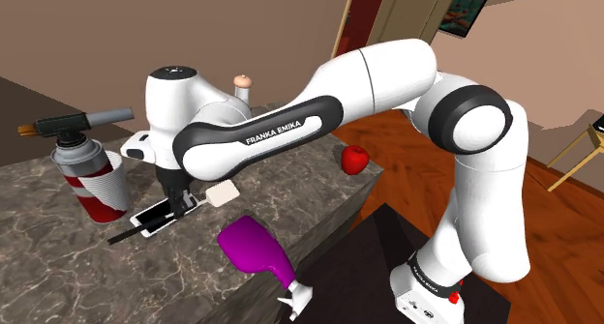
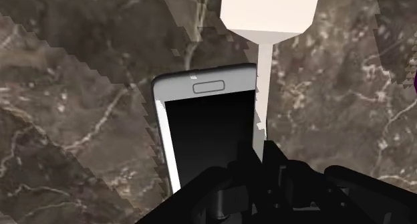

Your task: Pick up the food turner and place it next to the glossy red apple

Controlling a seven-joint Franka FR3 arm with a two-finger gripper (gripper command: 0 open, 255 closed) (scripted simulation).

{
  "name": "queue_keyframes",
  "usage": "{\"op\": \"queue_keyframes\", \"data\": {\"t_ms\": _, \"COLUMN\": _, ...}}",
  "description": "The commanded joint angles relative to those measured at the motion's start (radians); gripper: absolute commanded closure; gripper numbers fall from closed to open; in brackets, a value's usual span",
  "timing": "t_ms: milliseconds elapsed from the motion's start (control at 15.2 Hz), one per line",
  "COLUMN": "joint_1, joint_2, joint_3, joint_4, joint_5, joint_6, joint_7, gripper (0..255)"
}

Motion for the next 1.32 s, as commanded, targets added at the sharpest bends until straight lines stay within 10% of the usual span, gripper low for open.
{"op": "queue_keyframes", "data": {"t_ms": 0, "joint_1": 0.002, "joint_2": 0.007, "joint_3": -0.001, "joint_4": -0.002, "joint_5": -0.002, "joint_6": 0.002, "joint_7": 0.002, "gripper": 255}}
{"op": "queue_keyframes", "data": {"t_ms": 1254, "joint_1": 0.000, "joint_2": -0.069, "joint_3": 0.014, "joint_4": 0.141, "joint_5": 0.023, "joint_6": -0.215, "joint_7": -0.007, "gripper": 255}}
